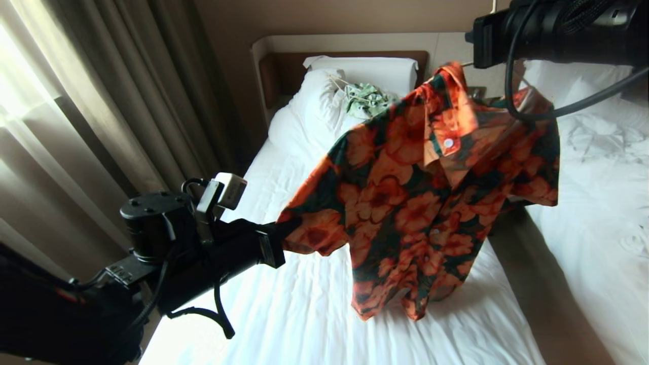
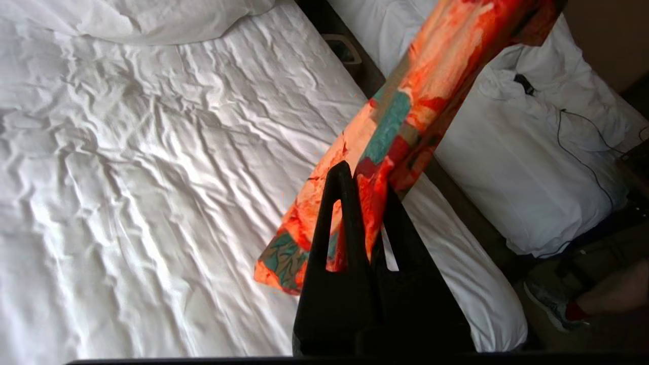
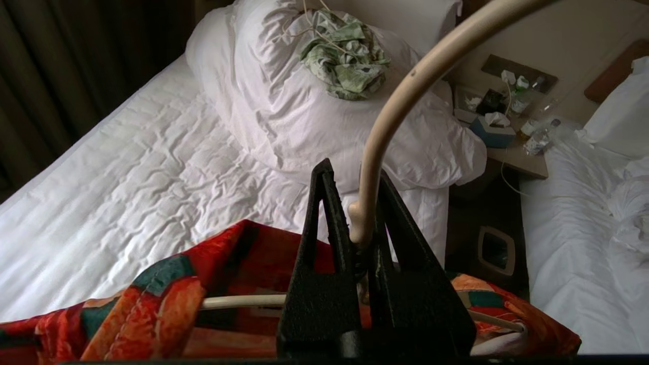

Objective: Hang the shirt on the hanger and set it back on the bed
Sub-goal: Take the clothes hanger out of the clothes

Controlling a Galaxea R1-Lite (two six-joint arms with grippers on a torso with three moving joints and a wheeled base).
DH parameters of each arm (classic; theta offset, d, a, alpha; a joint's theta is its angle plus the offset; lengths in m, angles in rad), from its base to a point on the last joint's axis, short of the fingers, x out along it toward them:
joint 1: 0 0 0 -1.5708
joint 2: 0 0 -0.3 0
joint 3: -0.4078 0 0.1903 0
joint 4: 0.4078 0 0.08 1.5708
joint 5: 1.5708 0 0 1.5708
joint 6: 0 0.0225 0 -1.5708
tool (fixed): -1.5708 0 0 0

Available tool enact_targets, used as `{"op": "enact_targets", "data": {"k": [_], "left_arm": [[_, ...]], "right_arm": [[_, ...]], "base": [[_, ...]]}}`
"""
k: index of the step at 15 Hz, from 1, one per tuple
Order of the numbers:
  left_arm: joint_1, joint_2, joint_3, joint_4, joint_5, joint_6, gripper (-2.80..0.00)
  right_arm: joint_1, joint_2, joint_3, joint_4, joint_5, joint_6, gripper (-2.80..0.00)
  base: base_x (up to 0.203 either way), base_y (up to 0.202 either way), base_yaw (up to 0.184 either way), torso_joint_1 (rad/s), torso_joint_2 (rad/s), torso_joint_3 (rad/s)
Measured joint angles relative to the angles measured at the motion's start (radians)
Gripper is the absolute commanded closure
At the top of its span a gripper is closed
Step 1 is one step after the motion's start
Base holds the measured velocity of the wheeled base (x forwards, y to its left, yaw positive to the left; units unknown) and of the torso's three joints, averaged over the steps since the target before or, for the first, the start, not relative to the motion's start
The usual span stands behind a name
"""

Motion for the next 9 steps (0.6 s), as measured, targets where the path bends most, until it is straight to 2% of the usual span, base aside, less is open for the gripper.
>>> {"op": "enact_targets", "data": {"k": [6, 9], "left_arm": [[0.018, 0.039, 0.026, -0.086, -0.001, 0.0, 0.0], [0.016, 0.037, 0.036, -0.091, 0.003, 0.004, 0.0]], "right_arm": [[-0.021, -0.007, -0.001, 0.0, 0.022, 0.008, 0.0], [-0.023, -0.009, -0.001, -0.002, 0.023, 0.008, 0.0]], "base": [[0.0, 0.0, 0.0, 0.0, 0.0, 0.0], [0.0, 0.0, 0.0, 0.0, 0.0, 0.0]]}}
